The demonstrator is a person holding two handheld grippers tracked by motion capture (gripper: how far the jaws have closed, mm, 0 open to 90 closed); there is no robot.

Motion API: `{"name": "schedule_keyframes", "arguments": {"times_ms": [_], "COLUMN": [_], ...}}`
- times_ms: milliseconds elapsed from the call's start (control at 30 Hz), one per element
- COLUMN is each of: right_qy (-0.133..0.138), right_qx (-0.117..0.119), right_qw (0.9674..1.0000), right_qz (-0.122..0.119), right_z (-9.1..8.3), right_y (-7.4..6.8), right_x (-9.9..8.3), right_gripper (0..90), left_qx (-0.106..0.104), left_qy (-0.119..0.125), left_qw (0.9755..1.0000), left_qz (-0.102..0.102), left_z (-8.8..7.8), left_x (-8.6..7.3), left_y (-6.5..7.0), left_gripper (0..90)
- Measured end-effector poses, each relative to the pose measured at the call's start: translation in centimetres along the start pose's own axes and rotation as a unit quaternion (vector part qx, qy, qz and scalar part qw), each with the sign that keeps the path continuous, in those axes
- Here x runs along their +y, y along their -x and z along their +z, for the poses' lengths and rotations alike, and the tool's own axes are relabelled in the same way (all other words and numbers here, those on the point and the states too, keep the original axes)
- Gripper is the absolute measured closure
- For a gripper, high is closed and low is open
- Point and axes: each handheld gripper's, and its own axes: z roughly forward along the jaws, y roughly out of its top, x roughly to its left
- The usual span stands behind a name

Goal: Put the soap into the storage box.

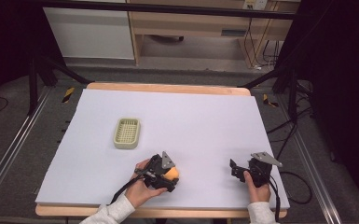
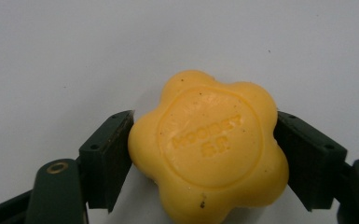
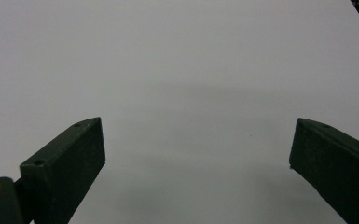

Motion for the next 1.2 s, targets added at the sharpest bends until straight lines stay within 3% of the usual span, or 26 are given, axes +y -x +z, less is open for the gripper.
{"name": "schedule_keyframes", "arguments": {"times_ms": [500,1200], "right_qy": [0.0,0.001], "right_qx": [0.001,0.005], "right_qw": [1.0,1.0], "right_qz": [0.0,0.002], "right_z": [0.0,-0.01], "right_y": [0.01,0.07], "right_x": [0.0,-0.01], "right_gripper": [3.9,3.9], "left_qx": [0.003,0.007], "left_qy": [0.0,0.003], "left_qw": [1.0,1.0], "left_qz": [-0.007,-0.001], "left_z": [0.03,-0.82], "left_x": [-0.03,0.02], "left_y": [0.11,-0.08], "left_gripper": [25.9,26.3]}}
